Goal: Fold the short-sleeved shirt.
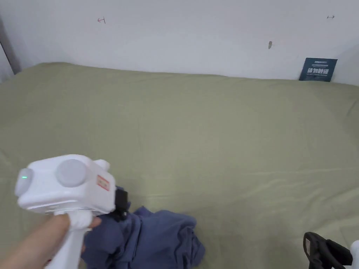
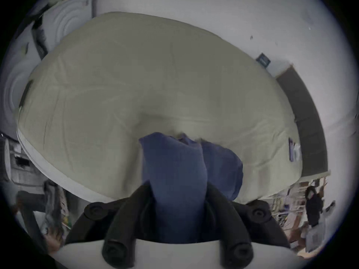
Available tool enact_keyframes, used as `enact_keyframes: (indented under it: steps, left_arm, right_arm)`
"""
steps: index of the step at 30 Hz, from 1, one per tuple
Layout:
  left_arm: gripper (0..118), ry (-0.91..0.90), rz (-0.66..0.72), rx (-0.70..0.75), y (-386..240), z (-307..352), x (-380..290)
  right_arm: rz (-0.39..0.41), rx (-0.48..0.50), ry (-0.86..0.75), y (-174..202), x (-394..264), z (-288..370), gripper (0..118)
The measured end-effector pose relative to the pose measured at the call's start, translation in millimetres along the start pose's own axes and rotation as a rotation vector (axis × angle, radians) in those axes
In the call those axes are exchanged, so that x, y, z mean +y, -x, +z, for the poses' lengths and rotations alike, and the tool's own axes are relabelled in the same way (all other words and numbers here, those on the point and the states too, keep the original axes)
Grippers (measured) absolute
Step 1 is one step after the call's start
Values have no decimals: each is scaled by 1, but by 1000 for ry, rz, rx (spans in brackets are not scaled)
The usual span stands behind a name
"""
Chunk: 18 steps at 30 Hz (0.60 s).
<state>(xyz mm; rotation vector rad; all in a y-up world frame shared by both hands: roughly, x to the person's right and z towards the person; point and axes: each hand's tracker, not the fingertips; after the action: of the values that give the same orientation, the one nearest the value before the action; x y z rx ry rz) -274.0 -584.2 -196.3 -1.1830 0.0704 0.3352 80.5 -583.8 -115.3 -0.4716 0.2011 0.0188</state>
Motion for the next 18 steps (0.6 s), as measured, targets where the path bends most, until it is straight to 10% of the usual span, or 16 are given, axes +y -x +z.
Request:
enact_keyframes:
  steps: [4, 7, 10, 14, 15, 17, 18]
  left_arm:
    - [25, -4, -143, 138, -56, -49, -21]
    - [100, -41, -161, 77, -83, -81, -32]
    - [101, -49, -139, 2, -91, -81, -33]
    - [93, -129, -134, -85, -58, -40, -35]
    - [78, -164, -121, -128, -45, -29, -37]
    - [0, -175, -114, -214, -24, -9, -40]
    - [0, -174, -93, -269, -16, -7, -42]
  right_arm:
    - [-32, -15, 12, -13, -7, 1, 0]
    - [-51, -33, 21, -23, -10, 4, 0]
    - [-66, -52, 26, -29, -11, 9, 0]
    - [-68, -68, 35, -35, -14, 12, 0]
    - [-70, -69, 37, -36, -15, 10, 0]
    - [-78, -65, 49, -35, -16, 5, 0]
    - [-83, -63, 56, -35, -17, 3, 0]
